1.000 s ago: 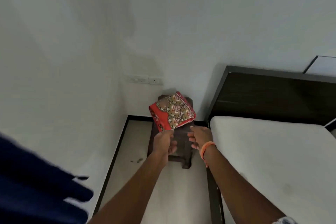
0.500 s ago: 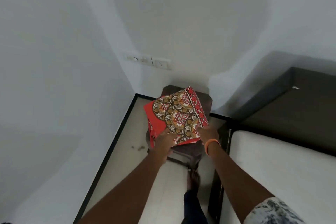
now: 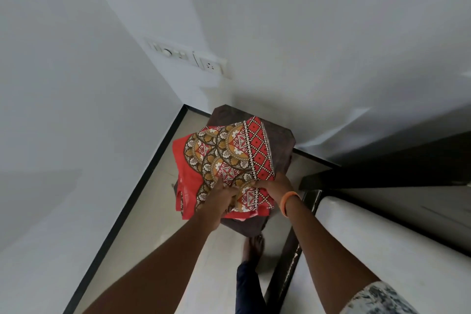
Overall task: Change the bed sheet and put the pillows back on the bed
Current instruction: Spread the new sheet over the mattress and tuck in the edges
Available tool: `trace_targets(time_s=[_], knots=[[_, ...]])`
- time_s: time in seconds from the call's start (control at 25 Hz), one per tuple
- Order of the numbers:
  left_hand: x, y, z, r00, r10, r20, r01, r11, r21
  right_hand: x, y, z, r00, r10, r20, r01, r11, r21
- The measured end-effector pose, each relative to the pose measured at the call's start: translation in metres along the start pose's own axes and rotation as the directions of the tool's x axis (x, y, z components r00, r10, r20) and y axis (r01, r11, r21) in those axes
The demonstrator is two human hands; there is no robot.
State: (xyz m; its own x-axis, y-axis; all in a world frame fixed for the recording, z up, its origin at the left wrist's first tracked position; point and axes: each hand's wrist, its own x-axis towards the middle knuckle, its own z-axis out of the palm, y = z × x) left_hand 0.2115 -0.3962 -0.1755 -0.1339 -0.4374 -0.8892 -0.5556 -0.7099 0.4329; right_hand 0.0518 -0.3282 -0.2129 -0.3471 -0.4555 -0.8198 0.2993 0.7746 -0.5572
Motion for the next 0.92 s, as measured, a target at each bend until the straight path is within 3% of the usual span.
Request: trace_targets(time_s=[0.08, 0.2, 0.28, 0.44, 0.56, 0.68, 0.8, 0.92], knots=[[-0.016, 0.003, -0.005, 0.999, 0.037, 0.023, -0.037, 0.999, 0.019, -0.019, -0.008, 0.001, 0.997, 0.000, 0.081, -0.005, 0.998, 0.061], [-0.052, 0.005, -0.011, 0.976, 0.202, 0.084, -0.213, 0.964, 0.159, -0.059, -0.023, 0.000, 1.000, -0.027, -0.012, 0.029, 0.974, 0.226], [-0.087, 0.002, -0.014, 0.942, 0.297, 0.157, -0.321, 0.933, 0.165, -0.100, -0.036, -0.007, 0.995, -0.061, -0.085, 0.081, 0.961, 0.264], [-0.146, 0.009, -0.026, 0.894, 0.447, 0.045, -0.449, 0.891, 0.070, -0.186, -0.053, -0.038, 0.961, -0.247, -0.127, 0.256, 0.965, 0.062], [-0.186, 0.029, -0.046, 0.738, 0.674, 0.017, -0.662, 0.721, 0.205, -0.265, -0.050, -0.074, 0.903, -0.409, -0.128, 0.400, 0.912, -0.090], [-0.241, 0.049, -0.055, 0.679, 0.699, 0.224, -0.732, 0.625, 0.272, -0.345, -0.033, -0.107, 0.851, -0.507, -0.139, 0.500, 0.862, -0.086], [-0.296, 0.035, -0.047, 0.578, 0.611, 0.541, -0.774, 0.620, 0.128, -0.407, -0.005, -0.127, 0.807, -0.553, -0.208, 0.559, 0.829, -0.037], [-0.349, -0.021, -0.017, 0.467, 0.651, 0.598, -0.817, 0.576, 0.012, -0.451, 0.043, -0.136, 0.767, -0.541, -0.345, 0.588, 0.808, 0.038]])
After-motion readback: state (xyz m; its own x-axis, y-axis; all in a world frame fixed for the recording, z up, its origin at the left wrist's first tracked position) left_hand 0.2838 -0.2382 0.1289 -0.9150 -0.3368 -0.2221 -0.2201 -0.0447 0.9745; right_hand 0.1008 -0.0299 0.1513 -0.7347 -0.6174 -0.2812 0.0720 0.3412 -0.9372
